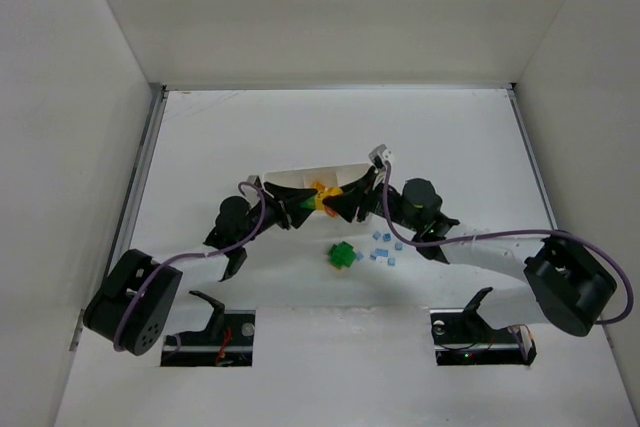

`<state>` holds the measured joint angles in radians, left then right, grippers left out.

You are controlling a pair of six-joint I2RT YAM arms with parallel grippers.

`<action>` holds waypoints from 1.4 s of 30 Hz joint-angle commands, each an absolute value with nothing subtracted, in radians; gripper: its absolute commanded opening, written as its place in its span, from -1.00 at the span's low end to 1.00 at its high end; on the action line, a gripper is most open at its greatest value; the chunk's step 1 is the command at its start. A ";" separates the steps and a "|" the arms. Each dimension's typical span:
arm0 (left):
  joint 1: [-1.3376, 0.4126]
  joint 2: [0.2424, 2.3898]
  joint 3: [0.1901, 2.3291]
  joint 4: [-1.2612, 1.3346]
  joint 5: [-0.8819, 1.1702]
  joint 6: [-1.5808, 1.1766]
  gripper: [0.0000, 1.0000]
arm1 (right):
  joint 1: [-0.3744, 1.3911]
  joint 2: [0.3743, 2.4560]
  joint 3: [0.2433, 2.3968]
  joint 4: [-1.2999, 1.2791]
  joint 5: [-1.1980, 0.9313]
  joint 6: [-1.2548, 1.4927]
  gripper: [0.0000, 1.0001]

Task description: Sort the legos into containers by color

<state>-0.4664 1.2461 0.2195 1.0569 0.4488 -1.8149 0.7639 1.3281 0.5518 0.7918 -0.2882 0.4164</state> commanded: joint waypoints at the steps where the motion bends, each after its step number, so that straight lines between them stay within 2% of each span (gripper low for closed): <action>1: -0.493 1.226 0.270 1.109 0.460 -1.767 -0.42 | 0.751 1.316 0.586 0.836 -0.270 0.466 -0.34; 6: -0.513 1.233 0.296 1.117 0.457 -1.755 -0.25 | 0.749 1.335 0.591 0.857 -0.279 0.488 -0.36; 9: -0.516 1.232 0.299 1.115 0.457 -1.755 -0.06 | 0.745 1.344 0.589 0.873 -0.281 0.497 -0.37; 13: -0.519 1.229 0.304 1.114 0.460 -1.753 -0.03 | 0.740 1.353 0.588 0.879 -0.282 0.503 -0.37; 17: -0.521 1.232 0.310 1.117 0.463 -1.752 -0.16 | 0.737 1.355 0.589 0.879 -0.282 0.503 -0.37; 24: -0.515 1.238 0.314 1.117 0.465 -1.740 -0.56 | 0.732 1.347 0.581 0.879 -0.290 0.503 -0.35; 28: -0.487 1.230 0.299 1.117 0.466 -1.732 -0.70 | 0.720 1.325 0.569 0.874 -0.291 0.503 -0.34; 42: -0.309 1.169 0.259 1.094 0.534 -1.715 -0.76 | 0.688 1.308 0.577 0.845 -0.288 0.502 -0.34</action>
